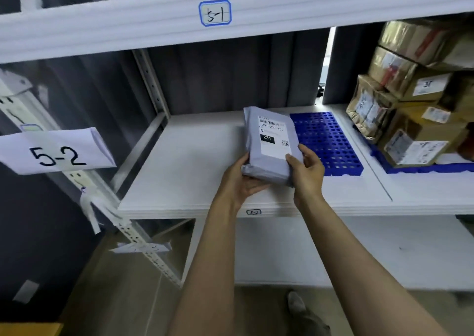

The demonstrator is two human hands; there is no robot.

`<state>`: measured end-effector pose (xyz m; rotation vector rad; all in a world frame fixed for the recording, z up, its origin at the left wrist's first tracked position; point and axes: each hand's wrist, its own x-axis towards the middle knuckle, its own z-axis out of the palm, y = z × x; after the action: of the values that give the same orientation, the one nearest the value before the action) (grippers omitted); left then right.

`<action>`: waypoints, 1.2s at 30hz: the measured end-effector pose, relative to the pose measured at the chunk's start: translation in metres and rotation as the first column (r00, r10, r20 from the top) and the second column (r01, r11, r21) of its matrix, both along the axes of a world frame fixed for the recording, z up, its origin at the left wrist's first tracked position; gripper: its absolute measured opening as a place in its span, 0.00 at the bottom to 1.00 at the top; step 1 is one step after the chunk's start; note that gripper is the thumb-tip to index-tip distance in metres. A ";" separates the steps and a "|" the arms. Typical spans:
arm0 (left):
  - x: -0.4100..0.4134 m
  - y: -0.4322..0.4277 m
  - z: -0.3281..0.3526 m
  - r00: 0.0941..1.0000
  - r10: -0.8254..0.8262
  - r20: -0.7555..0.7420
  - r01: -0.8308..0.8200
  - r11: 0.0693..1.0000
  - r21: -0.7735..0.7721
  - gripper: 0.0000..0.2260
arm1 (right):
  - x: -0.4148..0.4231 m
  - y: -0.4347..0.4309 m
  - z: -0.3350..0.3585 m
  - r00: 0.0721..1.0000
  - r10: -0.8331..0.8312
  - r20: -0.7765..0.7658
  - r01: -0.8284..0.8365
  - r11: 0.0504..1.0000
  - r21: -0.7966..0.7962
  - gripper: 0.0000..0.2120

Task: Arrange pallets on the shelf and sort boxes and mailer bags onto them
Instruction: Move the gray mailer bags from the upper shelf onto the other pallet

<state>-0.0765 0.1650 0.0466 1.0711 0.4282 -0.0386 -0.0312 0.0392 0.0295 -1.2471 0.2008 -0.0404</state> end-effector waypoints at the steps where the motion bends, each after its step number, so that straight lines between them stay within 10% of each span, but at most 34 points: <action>1: 0.004 -0.005 0.002 0.999 0.031 0.007 -0.032 0.996 0.087 0.14 | 0.003 -0.009 0.001 0.999 -0.042 0.007 0.042 0.999 0.000 0.20; 10: 0.046 -0.067 -0.012 0.996 -0.051 0.074 0.007 0.868 0.496 0.15 | 0.050 -0.058 -0.007 0.972 -0.221 0.073 0.231 0.958 -0.172 0.15; 36: 0.182 -0.121 -0.036 0.992 0.123 0.038 -0.104 0.600 0.793 0.11 | 0.188 -0.094 -0.014 0.988 0.091 0.123 0.005 0.786 -0.618 0.23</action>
<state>0.1052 0.0437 0.0107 1.9405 0.5500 0.2901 0.1571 -0.0545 0.0155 -1.9023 0.0235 -0.1698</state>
